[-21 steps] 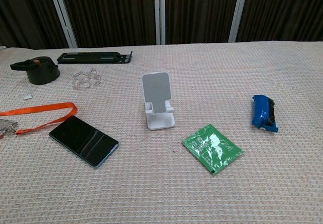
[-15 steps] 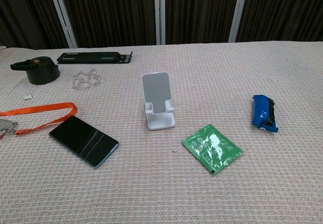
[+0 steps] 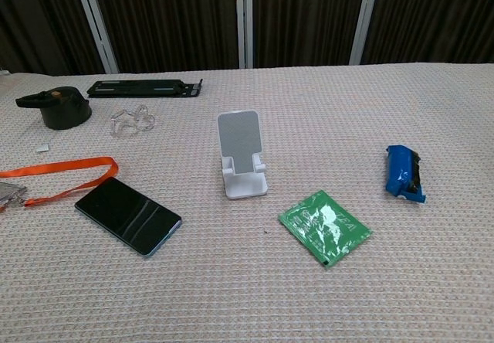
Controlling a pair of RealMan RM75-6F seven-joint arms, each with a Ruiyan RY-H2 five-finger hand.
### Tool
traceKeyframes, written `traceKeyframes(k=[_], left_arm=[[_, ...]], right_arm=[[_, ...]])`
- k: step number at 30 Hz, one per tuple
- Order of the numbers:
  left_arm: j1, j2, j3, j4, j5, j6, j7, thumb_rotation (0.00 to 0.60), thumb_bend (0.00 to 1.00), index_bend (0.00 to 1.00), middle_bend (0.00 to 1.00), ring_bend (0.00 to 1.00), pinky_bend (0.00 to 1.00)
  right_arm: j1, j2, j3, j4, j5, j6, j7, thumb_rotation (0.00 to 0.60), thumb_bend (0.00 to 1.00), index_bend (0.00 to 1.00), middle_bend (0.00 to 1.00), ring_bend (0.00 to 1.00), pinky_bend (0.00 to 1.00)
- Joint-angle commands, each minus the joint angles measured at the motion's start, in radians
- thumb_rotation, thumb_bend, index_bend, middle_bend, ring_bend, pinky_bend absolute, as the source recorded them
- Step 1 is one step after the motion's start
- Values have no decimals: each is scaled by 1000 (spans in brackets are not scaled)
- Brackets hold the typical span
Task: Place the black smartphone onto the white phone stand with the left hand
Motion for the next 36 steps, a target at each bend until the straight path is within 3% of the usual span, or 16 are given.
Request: traceKeyframes(k=[1, 4, 10, 19, 36], left_arm=[[-173, -104, -36, 110, -58, -250, 62, 600, 0, 0, 0, 0, 0], [-258, -161, -43, 188, -57, -361, 89, 600, 0, 14, 0, 0, 32], [-362, -248, -45, 299, -62, -486, 137, 600, 0, 116, 8, 68, 138], [-443, -349, -24, 391, -25, -537, 134, 600, 0, 168, 59, 126, 211], [-488, -411, 12, 433, -34, -553, 147, 600, 0, 230, 108, 200, 303]], right_arm=[[9, -4, 7, 2, 23, -20, -9, 600, 0, 0, 0, 0, 0], [16, -5, 11, 1, 43, -36, -9, 600, 0, 0, 0, 0, 0], [19, -10, 20, 11, 77, -47, -25, 600, 0, 0, 0, 0, 0], [26, -18, 29, 29, 120, -67, -35, 600, 0, 0, 0, 0, 0], [29, -17, 35, 38, 140, -77, -25, 600, 0, 0, 0, 0, 0]])
